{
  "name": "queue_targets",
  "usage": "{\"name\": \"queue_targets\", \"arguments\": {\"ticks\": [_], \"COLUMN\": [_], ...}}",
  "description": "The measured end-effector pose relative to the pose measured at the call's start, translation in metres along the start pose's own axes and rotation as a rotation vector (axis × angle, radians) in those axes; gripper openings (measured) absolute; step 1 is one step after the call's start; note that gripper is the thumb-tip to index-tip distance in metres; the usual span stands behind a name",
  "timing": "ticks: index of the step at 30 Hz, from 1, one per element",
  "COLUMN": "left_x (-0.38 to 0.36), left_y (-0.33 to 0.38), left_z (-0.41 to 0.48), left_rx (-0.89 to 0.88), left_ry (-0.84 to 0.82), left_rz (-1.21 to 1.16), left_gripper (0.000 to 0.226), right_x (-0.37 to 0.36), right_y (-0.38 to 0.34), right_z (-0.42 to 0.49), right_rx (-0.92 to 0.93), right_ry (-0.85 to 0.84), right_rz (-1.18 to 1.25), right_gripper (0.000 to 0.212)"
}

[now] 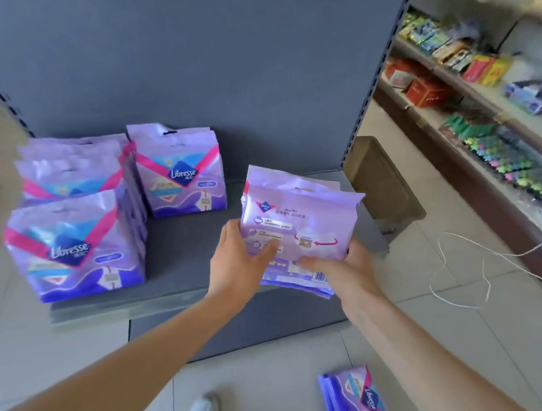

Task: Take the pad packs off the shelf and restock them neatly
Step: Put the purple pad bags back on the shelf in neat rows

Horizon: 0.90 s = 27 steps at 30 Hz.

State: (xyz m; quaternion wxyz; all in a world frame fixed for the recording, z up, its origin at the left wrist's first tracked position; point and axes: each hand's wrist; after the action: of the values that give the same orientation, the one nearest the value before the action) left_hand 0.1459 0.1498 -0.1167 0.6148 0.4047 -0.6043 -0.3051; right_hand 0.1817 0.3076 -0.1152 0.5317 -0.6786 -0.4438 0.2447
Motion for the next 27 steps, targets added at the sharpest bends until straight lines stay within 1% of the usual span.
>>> {"name": "queue_targets", "arguments": {"ticks": [2,7,10,13,15,18,21,22,23,27], "left_x": [0.016,0.041,0.047,0.051,0.054,0.063,0.074,0.077,0.079,0.083], "left_y": [-0.015,-0.060,-0.085,-0.099,-0.104,-0.105,-0.101,-0.099,-0.097,-0.093], "left_z": [0.017,0.050,0.062,0.074,0.080,0.084,0.073,0.068,0.063,0.060], "left_rx": [0.016,0.057,0.090,0.074,0.050,0.020,0.032,0.026,0.008,-0.084], "left_ry": [0.042,0.131,0.131,0.121,0.095,0.049,0.062,0.063,0.058,-0.007], "left_rz": [-0.021,-0.057,-0.071,-0.057,-0.003,0.178,0.358,0.385,0.398,0.519], "left_gripper": [0.037,0.036,0.037,0.043,0.050,0.059,0.076,0.077,0.075,0.049], "right_x": [-0.032,-0.102,-0.131,-0.151,-0.159,-0.171,-0.186,-0.192,-0.197,-0.213], "right_y": [-0.002,0.012,0.026,0.036,0.038,0.038,0.038,0.038,0.036,0.027], "right_z": [0.011,0.036,0.049,0.058,0.063,0.069,0.072,0.072,0.072,0.072], "right_rx": [0.028,0.039,0.044,0.072,0.091,0.128,0.159,0.165,0.172,0.192], "right_ry": [-0.034,-0.054,-0.058,-0.052,-0.040,-0.036,-0.033,-0.028,-0.021,0.007], "right_rz": [-0.015,-0.079,-0.108,-0.123,-0.121,-0.134,-0.184,-0.192,-0.197,-0.217], "right_gripper": [0.051,0.063,0.066,0.067,0.066,0.064,0.061,0.061,0.061,0.064]}}
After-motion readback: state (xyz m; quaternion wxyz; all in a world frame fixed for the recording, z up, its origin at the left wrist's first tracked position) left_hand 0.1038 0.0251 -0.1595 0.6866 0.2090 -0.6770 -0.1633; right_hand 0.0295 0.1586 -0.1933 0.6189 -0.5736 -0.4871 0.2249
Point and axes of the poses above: each hand's wrist, its own z-axis towards the middle knuckle, its own x-axis out of the back of the hand, y = z × x, and after that the axes turned 8 degrees about y, right-handed
